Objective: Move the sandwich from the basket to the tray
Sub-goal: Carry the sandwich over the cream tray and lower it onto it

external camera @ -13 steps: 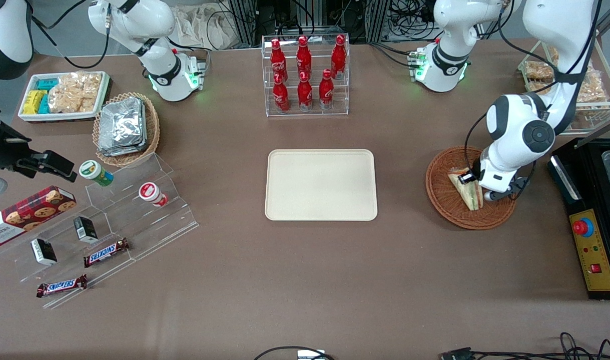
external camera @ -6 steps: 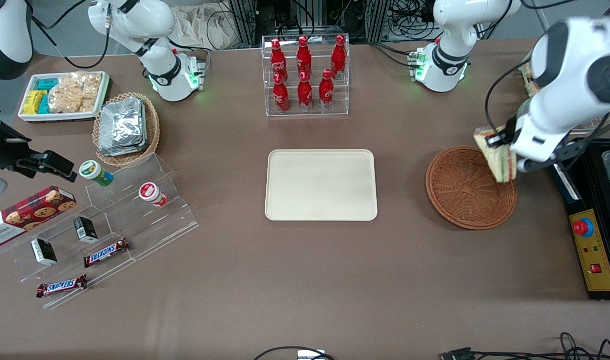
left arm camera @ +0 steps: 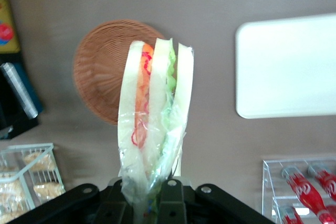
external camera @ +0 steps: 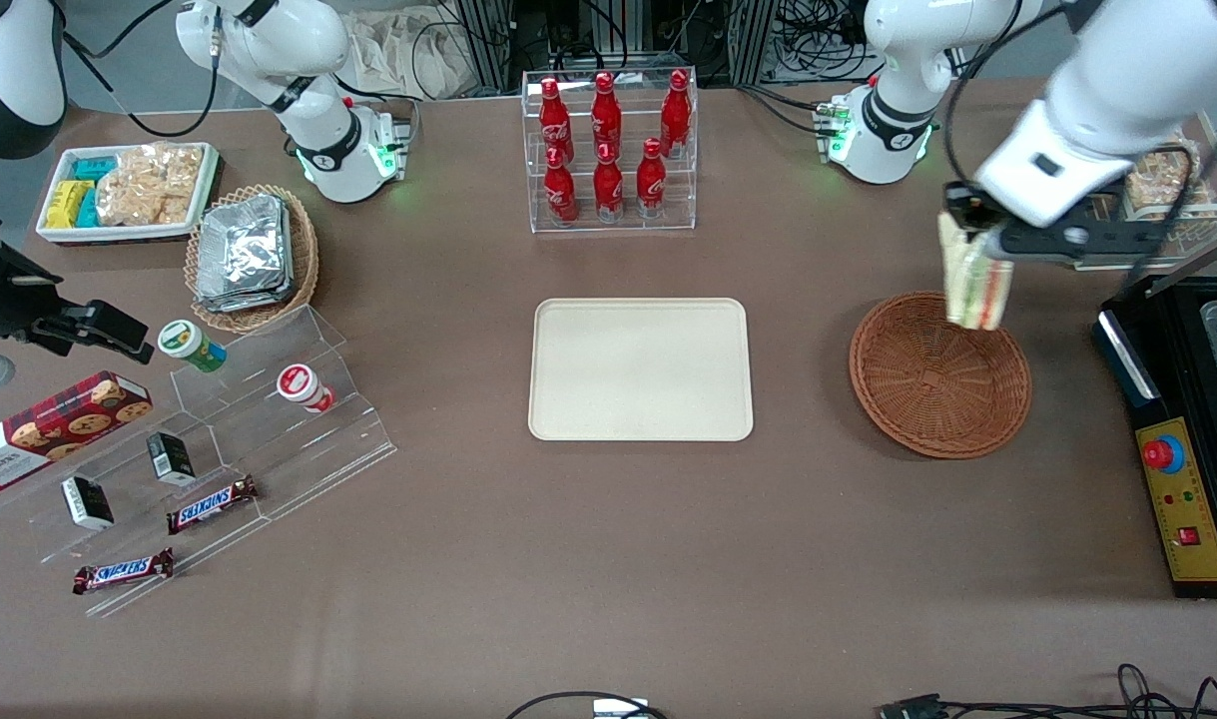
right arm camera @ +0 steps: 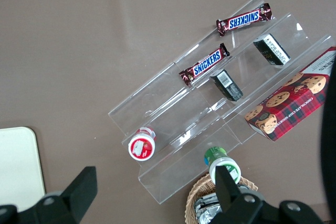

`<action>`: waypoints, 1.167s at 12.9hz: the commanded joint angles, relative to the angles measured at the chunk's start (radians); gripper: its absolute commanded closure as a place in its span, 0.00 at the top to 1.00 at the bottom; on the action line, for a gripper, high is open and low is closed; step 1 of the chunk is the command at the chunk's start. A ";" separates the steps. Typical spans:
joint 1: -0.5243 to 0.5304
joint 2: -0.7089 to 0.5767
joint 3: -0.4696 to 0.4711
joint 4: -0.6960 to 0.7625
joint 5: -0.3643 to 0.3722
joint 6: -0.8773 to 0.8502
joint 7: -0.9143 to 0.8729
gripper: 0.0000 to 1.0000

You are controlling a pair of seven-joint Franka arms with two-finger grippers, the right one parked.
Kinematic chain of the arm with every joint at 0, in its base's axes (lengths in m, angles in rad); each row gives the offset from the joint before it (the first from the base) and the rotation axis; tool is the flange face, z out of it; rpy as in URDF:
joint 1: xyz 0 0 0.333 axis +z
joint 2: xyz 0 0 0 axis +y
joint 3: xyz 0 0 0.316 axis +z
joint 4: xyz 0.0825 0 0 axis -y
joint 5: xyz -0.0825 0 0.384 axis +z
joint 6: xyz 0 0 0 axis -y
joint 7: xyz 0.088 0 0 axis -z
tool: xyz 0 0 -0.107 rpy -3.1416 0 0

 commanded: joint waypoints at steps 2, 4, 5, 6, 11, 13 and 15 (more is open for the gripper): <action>0.008 0.144 -0.282 0.085 0.004 0.005 -0.287 0.01; 0.003 0.210 -0.358 0.058 0.018 0.121 -0.416 0.02; -0.001 0.233 -0.359 0.011 0.021 0.178 -0.434 0.03; -0.001 0.243 -0.359 -0.052 0.022 0.262 -0.438 0.03; 0.000 0.495 -0.350 -0.232 0.137 0.600 -0.585 0.03; -0.007 0.602 -0.350 -0.232 0.273 0.641 -0.680 0.03; -0.019 0.681 -0.350 -0.248 0.381 0.706 -0.746 0.03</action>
